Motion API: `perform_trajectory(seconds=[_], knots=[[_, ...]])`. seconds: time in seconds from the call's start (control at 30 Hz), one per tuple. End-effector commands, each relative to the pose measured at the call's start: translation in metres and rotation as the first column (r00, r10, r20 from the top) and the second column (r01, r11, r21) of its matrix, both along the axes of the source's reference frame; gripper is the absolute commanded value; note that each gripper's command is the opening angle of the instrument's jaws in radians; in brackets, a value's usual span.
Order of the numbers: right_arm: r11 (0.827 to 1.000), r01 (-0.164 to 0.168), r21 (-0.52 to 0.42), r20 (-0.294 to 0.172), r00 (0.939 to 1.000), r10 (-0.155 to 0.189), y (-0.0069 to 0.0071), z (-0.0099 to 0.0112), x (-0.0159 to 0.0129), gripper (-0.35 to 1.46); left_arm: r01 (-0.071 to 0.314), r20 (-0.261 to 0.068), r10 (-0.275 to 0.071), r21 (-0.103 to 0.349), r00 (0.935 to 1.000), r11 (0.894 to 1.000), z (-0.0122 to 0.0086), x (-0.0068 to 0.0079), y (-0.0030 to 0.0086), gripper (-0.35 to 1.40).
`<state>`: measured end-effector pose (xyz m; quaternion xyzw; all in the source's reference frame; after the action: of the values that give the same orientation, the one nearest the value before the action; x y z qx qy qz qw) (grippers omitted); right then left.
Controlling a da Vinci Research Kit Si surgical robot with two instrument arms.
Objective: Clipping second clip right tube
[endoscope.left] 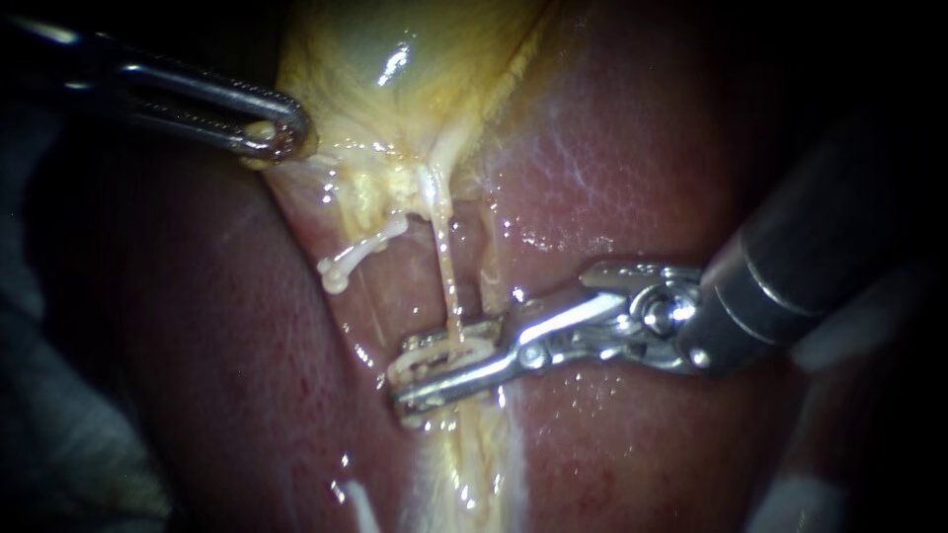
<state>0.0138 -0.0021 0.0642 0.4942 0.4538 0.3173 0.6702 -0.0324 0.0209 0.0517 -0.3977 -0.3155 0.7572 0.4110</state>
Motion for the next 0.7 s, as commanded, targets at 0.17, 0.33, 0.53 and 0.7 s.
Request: perform_trajectory(seconds=[0.17, 0.33, 0.53, 0.7], knots=[[1.0, -0.013, 0.024, -0.022, 0.9997, 0.014, -0.0004, -0.0005, -0.0004, 0.49, 0.0, 0.0, 0.0, 0.0, 1.0, 1.0, 0.0, 0.0, 0.0, -0.35], [0.998, -0.024, 0.064, -0.065, 0.9974, 0.029, -0.0007, -0.0015, -0.0009, 0.49, 0.0, 0.0, 0.0, 0.0, 1.0, 1.0, 0.0, 0.0, 0.0, -0.35], [0.995, -0.013, 0.1, -0.11, 0.9936, 0.024, -0.0011, -0.0022, -0.0008, 0.49, 0.0, 0.0, 0.0, 0.0, 1.0, 1.0, 0.0, 0.0, 0.0, -0.35], [0.992, 0.009, 0.123, -0.157, 0.9876, 0.01, -0.0014, -0.0026, -0.0007, 0.48, -0.001, 0.0, 0.001, 0.0, 1.0, 1.0, 0.0, 0.0, 0.0, -0.35]])
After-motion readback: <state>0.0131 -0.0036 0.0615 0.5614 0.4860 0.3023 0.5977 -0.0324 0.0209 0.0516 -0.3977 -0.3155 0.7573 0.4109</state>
